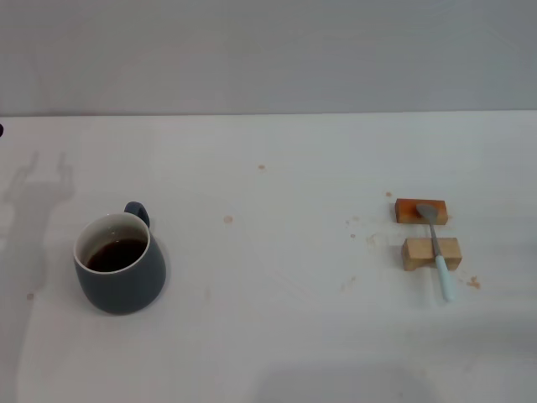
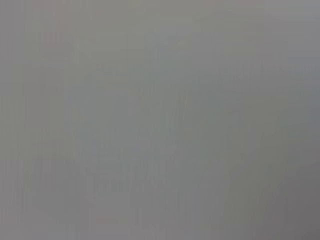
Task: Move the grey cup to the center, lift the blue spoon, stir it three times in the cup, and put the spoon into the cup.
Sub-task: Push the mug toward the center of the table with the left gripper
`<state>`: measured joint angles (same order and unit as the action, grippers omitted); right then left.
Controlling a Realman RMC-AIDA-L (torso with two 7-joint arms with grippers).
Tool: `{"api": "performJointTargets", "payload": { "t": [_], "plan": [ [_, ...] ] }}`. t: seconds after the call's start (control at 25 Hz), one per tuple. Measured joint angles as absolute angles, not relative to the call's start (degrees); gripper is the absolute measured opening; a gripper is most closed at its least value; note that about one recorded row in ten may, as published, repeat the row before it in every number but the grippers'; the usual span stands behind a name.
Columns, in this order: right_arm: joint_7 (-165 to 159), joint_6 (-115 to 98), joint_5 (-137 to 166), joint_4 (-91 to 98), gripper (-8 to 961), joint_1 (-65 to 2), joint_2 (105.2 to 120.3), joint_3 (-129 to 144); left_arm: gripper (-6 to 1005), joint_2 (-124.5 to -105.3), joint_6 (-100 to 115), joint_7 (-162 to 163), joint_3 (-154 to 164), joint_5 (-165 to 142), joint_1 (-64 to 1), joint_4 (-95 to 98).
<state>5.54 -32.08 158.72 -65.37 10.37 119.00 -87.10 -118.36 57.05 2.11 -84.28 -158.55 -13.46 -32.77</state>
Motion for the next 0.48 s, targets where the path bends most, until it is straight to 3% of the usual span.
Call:
{"api": "performJointTargets", "payload": {
  "t": [0.48],
  "plan": [
    [5.5,-32.1,158.7,-65.7,739,10.5,119.0,-86.5,219,-118.6,58.9,1.3,-86.0,-158.4,-13.0,-30.8]
  ]
}}
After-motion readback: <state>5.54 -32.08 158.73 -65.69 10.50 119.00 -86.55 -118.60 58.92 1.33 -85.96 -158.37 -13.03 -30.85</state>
